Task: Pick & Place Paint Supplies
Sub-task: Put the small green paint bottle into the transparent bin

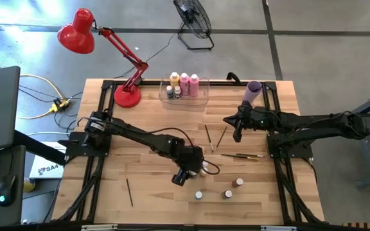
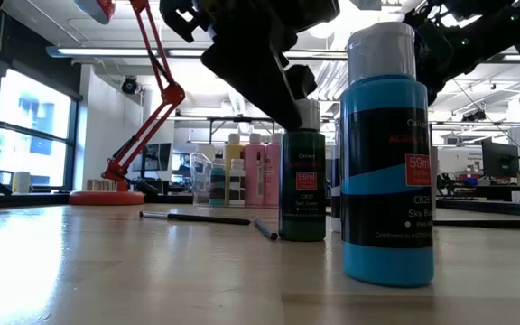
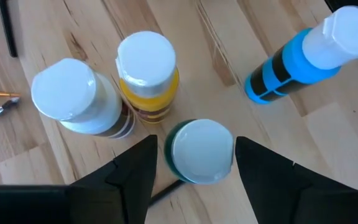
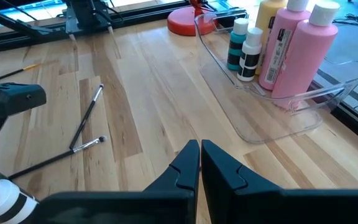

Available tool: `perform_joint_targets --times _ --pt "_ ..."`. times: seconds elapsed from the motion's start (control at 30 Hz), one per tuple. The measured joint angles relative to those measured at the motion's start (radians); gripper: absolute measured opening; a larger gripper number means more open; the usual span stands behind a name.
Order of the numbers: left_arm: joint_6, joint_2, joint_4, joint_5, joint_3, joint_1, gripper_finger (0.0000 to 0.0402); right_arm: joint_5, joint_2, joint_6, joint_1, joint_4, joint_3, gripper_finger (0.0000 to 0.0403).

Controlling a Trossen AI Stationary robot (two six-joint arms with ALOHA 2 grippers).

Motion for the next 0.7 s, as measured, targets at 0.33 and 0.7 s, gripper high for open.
perform_joint_targets --times 0.33,0.7 --pt "-0.001 0.000 0.001 0.000 0.000 0.000 0.0214 0.000 0.000 0.000 0.000 0.000 0.000 0.0008" --pt "-0.004 0.000 0.008 0.000 0.000 0.000 0.0214 0.000 0.000 0.000 0.000 0.000 0.000 0.0008"
